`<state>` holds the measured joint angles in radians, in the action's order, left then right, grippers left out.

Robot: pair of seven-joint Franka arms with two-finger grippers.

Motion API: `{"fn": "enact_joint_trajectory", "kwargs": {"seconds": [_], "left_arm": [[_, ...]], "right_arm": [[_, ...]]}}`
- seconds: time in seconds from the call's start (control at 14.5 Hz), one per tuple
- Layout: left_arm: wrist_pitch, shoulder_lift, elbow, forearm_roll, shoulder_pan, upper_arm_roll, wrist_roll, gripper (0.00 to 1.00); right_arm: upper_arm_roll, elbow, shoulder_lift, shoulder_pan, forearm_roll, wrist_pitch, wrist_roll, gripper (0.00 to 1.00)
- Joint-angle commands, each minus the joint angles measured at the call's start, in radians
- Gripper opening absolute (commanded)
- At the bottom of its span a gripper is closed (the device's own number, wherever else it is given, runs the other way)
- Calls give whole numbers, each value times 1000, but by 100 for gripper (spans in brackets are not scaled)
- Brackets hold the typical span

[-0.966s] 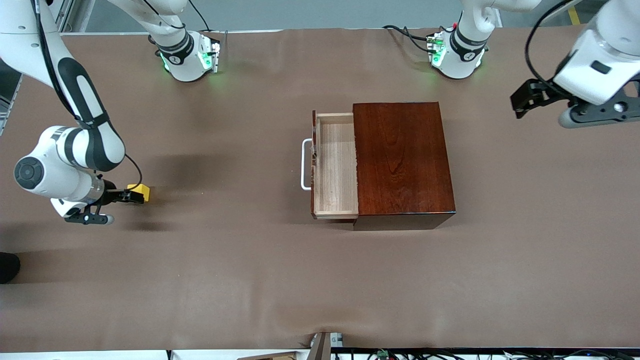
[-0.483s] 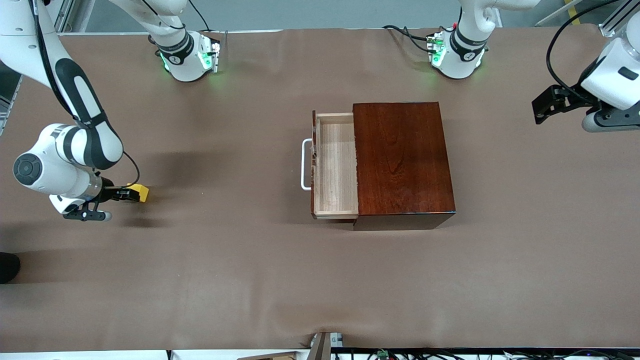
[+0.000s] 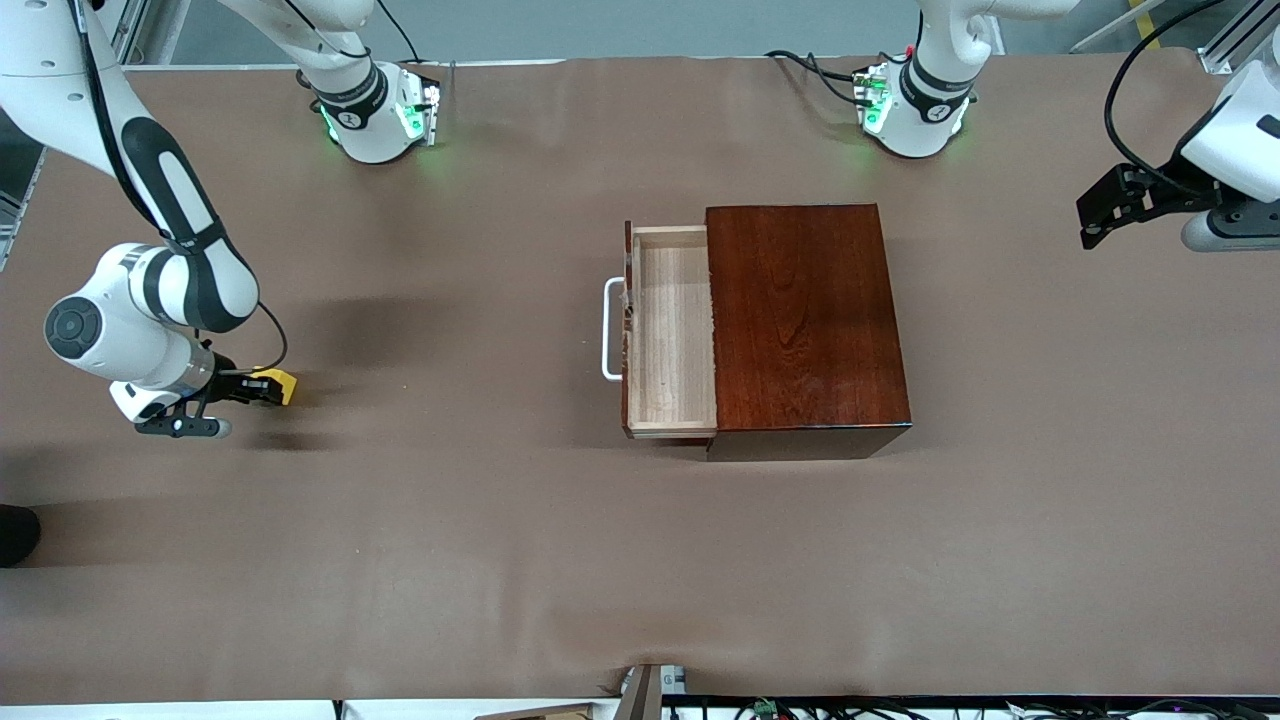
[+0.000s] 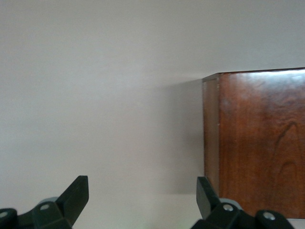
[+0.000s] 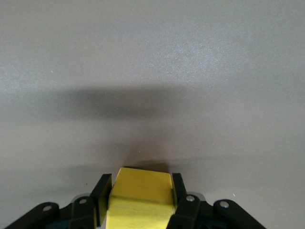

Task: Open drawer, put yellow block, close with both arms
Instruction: 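Carry the yellow cube with the right gripper over the open drawer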

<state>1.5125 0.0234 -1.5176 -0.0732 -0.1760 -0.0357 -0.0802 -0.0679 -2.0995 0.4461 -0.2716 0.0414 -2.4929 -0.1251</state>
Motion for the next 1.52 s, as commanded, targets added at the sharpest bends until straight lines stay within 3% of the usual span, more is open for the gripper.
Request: {"fn": "enact_joint_trajectory", "kwargs": {"seconds": [0.0, 0.35, 0.62, 0.97, 1.45], "left_arm": [[28, 6, -23, 35, 99, 104, 22, 100], [31, 7, -21, 41, 121, 129, 20, 100], [35, 6, -18, 41, 119, 129, 20, 100], [26, 12, -22, 41, 121, 126, 16, 100], [34, 7, -23, 41, 122, 126, 13, 100]], "right_arm": [[-20, -16, -27, -11, 15, 14, 9, 0], [-30, 108, -46, 11, -3, 248, 73, 0], [-33, 119, -109, 90, -14, 321, 214, 0], [-50, 200, -158, 150, -98, 500, 370, 0], [-50, 236, -222, 316, -153, 562, 822, 0]]}}
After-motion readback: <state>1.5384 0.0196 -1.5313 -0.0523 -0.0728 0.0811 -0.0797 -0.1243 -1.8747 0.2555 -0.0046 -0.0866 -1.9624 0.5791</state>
